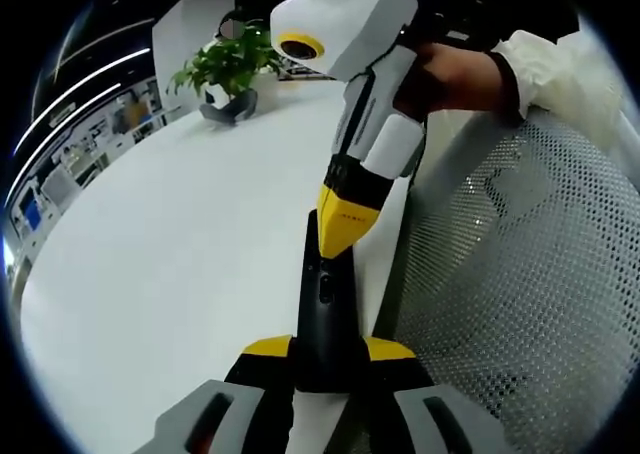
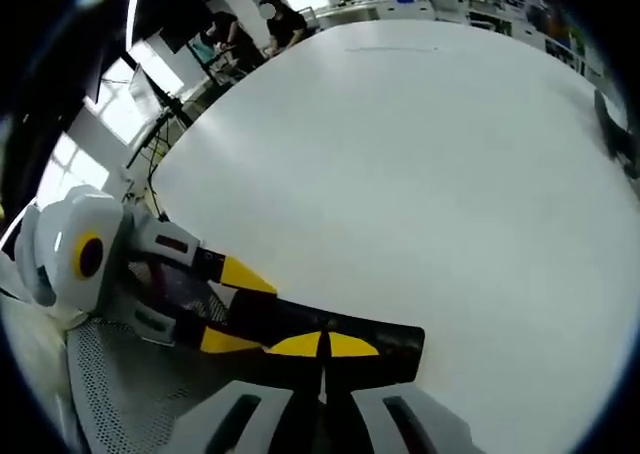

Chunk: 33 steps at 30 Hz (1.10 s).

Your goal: Press the specified remote control buttons in sequence, fully releasing each button before pressing the next.

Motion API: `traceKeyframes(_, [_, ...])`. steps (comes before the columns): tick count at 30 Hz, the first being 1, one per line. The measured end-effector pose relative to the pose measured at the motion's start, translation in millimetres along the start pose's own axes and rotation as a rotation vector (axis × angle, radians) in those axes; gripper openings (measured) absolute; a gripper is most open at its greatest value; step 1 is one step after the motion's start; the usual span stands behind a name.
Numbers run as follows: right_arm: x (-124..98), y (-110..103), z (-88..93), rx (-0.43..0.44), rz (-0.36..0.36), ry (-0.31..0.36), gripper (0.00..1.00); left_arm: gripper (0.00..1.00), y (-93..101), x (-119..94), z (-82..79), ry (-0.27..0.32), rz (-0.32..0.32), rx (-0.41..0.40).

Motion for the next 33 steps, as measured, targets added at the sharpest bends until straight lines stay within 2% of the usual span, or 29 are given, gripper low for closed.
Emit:
traceKeyframes(7, [0.2,0.9,1.4,-0.001,-0.008,0.005,0.0,0.24,0.4,-0.5,-0.1,0.0,0.0,0.002])
traceKeyframes(20, [0.2,5.0,1.5,0.082,-0.034,0.016,0.0,0.24,0.5,-0.7,-0.4,-0.003,-0.003,0.014])
traceKeyframes(33, [-0.6,5.0,1.3,0.095,-0.034,0.015,0.0,0.25,0.3,-0.6,-0.8,-0.006,-0.002,0.016])
Point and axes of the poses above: the point that each gripper's makers call its tool centre point, and the gripper's own axes: x roughly forward along the fingers, y roughly to its right, z roughly out of its underside, the point moved 10 cm from there along -x, roughly backward along the fingers, and after that the axes turned 6 degrees about x, right-handed, at the moved point
